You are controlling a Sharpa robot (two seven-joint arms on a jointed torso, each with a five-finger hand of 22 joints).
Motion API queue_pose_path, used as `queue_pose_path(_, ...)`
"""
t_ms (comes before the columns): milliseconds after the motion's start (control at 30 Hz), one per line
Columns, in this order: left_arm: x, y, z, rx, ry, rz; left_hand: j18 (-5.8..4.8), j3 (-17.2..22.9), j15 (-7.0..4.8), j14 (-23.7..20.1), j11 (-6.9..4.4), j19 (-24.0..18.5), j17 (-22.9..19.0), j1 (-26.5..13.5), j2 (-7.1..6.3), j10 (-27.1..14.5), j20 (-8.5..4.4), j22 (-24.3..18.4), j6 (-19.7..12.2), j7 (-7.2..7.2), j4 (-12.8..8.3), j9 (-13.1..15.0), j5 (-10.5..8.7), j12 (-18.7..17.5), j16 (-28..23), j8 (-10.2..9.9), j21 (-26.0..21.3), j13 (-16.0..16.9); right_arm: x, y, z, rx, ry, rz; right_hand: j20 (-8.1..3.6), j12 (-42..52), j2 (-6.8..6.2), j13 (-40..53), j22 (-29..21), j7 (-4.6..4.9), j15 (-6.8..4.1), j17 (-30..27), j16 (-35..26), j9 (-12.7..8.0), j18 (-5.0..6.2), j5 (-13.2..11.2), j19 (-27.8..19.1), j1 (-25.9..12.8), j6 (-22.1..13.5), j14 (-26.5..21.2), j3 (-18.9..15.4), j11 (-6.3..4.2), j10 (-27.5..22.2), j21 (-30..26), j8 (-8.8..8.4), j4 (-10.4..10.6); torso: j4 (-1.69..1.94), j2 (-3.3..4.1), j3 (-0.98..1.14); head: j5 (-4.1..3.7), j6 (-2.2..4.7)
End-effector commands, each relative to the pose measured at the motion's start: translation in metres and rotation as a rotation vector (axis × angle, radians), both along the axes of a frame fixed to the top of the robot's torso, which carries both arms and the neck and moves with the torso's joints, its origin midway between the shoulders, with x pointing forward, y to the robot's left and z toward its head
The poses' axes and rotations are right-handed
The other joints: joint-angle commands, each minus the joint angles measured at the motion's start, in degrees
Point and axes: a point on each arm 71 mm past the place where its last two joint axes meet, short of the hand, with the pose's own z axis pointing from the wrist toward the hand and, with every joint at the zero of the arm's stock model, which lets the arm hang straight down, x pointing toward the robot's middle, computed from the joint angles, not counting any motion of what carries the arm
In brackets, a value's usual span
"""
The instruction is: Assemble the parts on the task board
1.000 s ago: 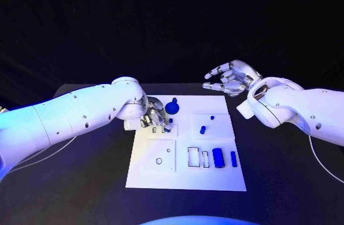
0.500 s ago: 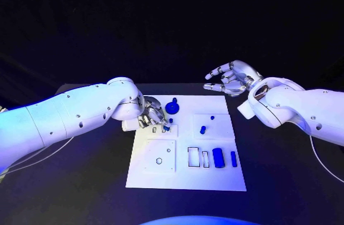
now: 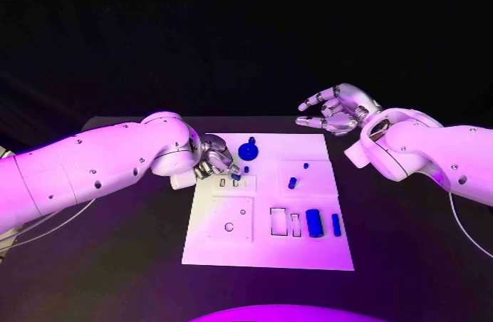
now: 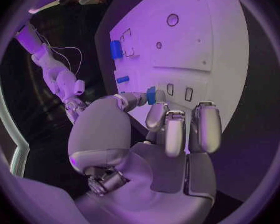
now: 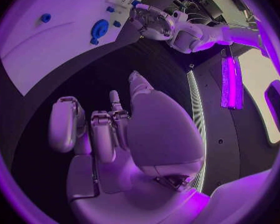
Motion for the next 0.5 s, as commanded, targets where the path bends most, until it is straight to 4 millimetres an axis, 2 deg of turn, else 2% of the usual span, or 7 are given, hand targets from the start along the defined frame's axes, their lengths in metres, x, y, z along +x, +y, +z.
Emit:
queue_pose_path(33, 0.002, 0.000, 0.004, 0.004, -0.115, 0.023, -0.42, 10.4, -0.40, 5.7, -0.08, 0.5, 14.0, -0.7, -0.20, 0.5, -0.01, 0.3, 2.6, -1.91, -10.9, 0.8, 1.10, -0.1, 0.1, 0.4, 0.4, 0.3, -0.001, 0.000, 0.000, -0.007, -0.010, 0.015, -0.08, -0.2, -0.07, 10.0, 2.8, 0.08, 0.20, 10.7, -0.1, 0.1, 0.25, 0.2, 0.0, 0.5, -0.3, 4.9, 0.0, 0.25, 1.1, 0.1, 0.18, -0.2, -0.05, 0.00, 0.01, 0.16, -0.25)
queue_pose_path(500, -0.002, 0.000, -0.008, 0.087, -0.187, 0.033, -0.50, 10.4, -0.62, 5.6, -0.32, 0.8, 13.6, -1.1, -0.53, 0.9, -0.21, 0.7, 3.3, -2.16, -11.2, 1.1, 2.81, -0.1, -0.1, 0.3, 0.6, 0.3, -0.001, 0.000, -0.001, -0.007, -0.010, 0.015, -0.09, -0.2, -0.09, 9.9, 2.8, 0.08, 0.19, 10.6, -0.2, 0.1, 0.25, 0.2, 0.0, 0.4, -0.4, 4.8, 0.0, 0.25, 1.0, 0.1, 0.20, -0.2, -0.26, -0.02, 0.01, 0.47, -0.85)
